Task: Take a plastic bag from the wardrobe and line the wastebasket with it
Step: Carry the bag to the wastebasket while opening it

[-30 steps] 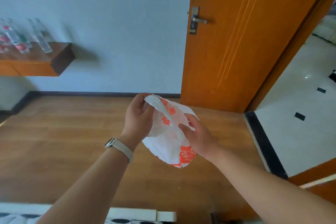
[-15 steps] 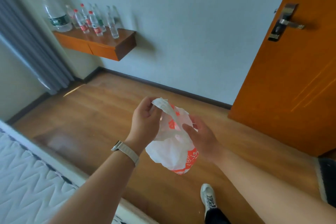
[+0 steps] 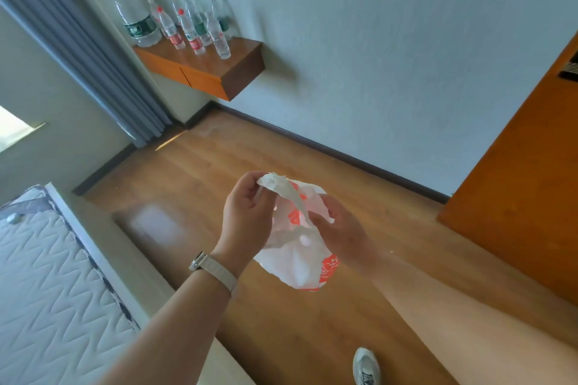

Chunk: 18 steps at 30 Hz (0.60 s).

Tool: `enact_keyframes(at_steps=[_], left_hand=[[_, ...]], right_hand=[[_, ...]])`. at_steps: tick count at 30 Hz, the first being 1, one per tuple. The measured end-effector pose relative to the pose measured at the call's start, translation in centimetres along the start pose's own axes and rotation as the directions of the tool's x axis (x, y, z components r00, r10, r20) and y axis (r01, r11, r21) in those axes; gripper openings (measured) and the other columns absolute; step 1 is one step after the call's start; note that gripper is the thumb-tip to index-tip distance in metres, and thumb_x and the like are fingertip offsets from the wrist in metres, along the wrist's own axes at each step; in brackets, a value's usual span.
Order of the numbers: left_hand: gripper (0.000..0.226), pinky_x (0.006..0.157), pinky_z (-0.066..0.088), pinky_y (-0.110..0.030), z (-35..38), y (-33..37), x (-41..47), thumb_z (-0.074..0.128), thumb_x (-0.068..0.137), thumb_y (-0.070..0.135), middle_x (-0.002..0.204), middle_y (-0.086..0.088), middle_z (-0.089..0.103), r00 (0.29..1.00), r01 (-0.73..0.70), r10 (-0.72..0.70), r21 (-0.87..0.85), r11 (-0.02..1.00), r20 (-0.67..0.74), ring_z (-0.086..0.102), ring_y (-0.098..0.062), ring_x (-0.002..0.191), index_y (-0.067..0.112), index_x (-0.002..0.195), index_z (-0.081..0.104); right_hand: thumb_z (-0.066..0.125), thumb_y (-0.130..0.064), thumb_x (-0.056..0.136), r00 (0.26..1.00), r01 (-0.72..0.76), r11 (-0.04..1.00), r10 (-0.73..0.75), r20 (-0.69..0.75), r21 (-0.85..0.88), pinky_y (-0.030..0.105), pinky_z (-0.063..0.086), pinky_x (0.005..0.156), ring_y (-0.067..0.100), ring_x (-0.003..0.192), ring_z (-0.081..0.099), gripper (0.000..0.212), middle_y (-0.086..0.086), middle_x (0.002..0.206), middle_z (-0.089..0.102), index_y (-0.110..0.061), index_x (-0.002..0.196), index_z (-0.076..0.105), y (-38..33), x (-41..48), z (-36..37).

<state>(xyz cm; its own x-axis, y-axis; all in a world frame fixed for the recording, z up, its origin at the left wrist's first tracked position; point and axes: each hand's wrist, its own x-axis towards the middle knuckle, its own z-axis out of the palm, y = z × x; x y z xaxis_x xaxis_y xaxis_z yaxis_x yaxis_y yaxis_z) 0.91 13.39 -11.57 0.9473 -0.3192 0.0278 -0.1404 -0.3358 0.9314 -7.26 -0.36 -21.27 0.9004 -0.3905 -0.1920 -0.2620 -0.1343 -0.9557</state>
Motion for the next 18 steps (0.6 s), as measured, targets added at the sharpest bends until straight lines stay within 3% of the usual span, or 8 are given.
enact_keyframes(at_steps=[7,18], left_hand=[[0.009,0.071,0.056,-0.038,-0.3,0.9,2.6,0.060,0.092,0.016,0.079,0.002,0.071,0.998,-0.007,0.007,-0.007,1.000,-0.056,0.067,-0.021,0.077,0.021,0.088,0.067],[0.012,0.068,0.057,-0.035,-7.2,-2.1,10.1,0.059,0.093,0.015,0.082,-0.001,0.071,0.979,0.012,-0.023,-0.055,0.998,-0.202,0.068,-0.021,0.077,0.023,0.090,0.068]], right_hand=[[0.055,-0.057,0.092,0.999,0.023,0.996,-0.020,0.041,-0.081,0.035,0.053,0.090,0.003,0.101,0.061,0.031,-0.026,0.111,0.062,-0.048,0.122,0.052,-1.3,3.5,-0.5],[0.055,-0.066,0.085,0.982,0.136,0.963,-0.100,0.161,-0.234,0.046,0.054,0.094,0.009,0.110,0.060,0.042,-0.026,0.121,0.059,-0.053,0.124,0.048,-5.5,11.7,7.1]])
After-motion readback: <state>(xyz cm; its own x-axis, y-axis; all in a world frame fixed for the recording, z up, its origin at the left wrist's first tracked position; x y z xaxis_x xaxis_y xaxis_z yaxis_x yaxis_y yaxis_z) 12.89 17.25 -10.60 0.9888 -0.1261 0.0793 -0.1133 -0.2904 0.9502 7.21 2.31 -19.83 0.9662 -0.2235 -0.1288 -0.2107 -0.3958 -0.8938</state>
